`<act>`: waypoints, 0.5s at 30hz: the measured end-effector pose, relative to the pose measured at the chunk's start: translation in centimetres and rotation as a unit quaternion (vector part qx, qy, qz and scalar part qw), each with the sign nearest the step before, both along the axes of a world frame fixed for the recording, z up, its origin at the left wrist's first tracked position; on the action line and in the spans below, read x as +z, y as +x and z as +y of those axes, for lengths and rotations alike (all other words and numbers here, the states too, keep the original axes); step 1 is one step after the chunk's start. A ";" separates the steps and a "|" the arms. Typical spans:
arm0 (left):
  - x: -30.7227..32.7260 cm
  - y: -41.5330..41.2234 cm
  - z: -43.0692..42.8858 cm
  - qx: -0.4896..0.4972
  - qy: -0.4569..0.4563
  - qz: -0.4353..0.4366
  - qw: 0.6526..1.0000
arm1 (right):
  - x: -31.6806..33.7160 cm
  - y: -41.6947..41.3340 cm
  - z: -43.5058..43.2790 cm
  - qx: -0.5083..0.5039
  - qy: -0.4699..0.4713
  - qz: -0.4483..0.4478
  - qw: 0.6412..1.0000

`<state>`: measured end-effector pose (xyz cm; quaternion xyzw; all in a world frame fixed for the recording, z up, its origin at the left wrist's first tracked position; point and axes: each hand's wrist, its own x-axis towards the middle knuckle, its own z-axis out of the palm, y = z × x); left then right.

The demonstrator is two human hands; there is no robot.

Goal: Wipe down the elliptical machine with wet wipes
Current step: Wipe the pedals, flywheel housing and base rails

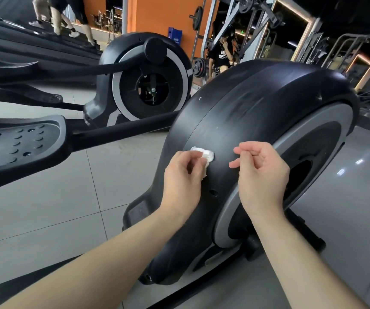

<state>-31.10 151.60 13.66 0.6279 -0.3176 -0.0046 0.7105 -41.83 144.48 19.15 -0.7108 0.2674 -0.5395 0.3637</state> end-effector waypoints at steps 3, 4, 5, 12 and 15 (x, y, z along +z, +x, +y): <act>-2.5 0.7 0.1 0.009 0.017 0.018 1.000 | -0.3 -0.1 0.0 0.007 -0.008 0.015 1.000; -4.0 0.8 0.3 0.006 0.026 0.050 0.998 | -0.5 -0.2 0.1 0.009 -0.010 0.023 1.000; -5.5 0.9 0.5 0.009 0.037 0.084 0.996 | -0.6 -0.2 0.2 0.011 -0.012 0.029 0.999; -4.8 1.0 0.5 0.014 0.031 0.159 0.987 | -0.5 0.5 0.4 -0.017 -0.028 0.042 0.999; -0.8 2.0 -0.1 -0.008 -0.015 0.103 0.995 | -0.9 0.9 0.4 -0.030 -0.042 0.048 0.998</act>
